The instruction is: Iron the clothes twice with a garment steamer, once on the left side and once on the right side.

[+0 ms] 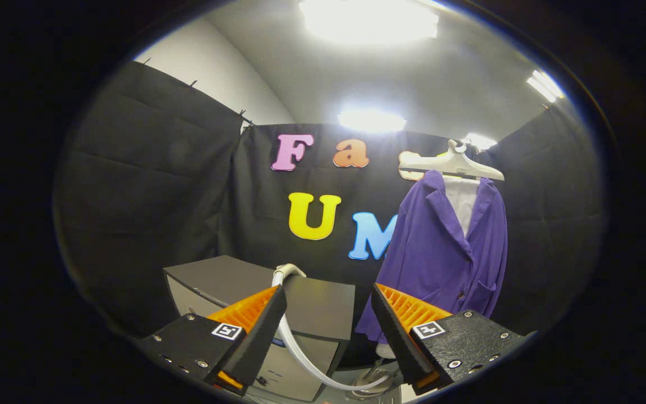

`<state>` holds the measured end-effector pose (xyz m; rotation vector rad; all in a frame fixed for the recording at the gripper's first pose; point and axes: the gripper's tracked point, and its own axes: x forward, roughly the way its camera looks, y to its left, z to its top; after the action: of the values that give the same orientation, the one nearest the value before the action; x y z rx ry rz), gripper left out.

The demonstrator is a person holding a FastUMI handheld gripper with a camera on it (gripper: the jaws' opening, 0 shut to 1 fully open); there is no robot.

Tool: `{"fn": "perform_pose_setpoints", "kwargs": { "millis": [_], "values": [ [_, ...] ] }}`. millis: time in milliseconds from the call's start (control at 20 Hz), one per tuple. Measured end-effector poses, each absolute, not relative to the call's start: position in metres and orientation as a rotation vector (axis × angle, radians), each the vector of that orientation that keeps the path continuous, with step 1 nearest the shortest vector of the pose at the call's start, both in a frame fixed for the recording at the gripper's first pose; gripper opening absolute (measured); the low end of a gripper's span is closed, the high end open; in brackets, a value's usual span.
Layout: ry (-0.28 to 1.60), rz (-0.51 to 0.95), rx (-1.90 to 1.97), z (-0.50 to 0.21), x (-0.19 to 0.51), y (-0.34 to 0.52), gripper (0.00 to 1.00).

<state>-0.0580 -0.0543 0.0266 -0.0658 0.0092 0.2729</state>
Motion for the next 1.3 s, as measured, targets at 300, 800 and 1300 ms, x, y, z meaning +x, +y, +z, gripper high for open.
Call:
{"fn": "perform_pose_setpoints", "kwargs": {
  "millis": [300, 800, 1300],
  "values": [
    [0.018, 0.299, -0.045, 0.030, -0.080, -0.076, 0.94],
    [0.080, 0.383, -0.001, 0.042, -0.002, -0.038, 0.94],
    [0.250, 0.217, 0.063, 0.041, 0.159, 0.009, 0.94]
  ]
}}
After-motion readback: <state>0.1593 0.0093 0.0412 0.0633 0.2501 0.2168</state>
